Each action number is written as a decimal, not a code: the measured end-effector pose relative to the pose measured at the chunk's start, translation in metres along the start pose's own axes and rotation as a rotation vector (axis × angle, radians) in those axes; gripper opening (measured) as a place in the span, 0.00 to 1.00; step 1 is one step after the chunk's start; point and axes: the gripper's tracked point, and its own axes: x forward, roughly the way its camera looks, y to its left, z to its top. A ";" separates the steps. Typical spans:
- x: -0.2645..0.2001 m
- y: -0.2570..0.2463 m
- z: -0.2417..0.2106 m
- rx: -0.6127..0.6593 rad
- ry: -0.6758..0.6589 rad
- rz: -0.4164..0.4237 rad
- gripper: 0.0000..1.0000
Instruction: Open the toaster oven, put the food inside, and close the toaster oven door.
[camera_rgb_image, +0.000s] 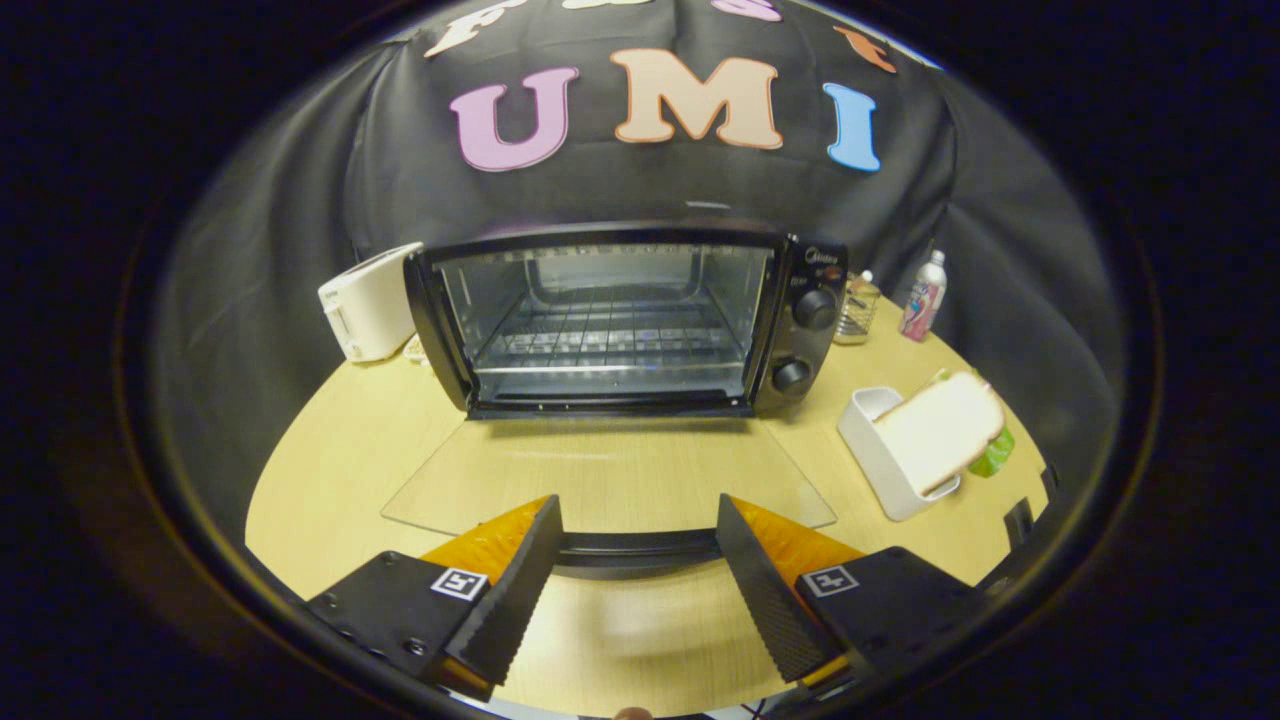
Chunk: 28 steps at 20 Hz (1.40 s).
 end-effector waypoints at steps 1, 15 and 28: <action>0.005 0.000 -0.006 -0.002 0.017 0.004 0.98; 0.008 -0.023 0.022 0.022 -0.018 0.026 0.96; -0.045 -0.266 0.108 0.338 -0.291 -0.311 0.95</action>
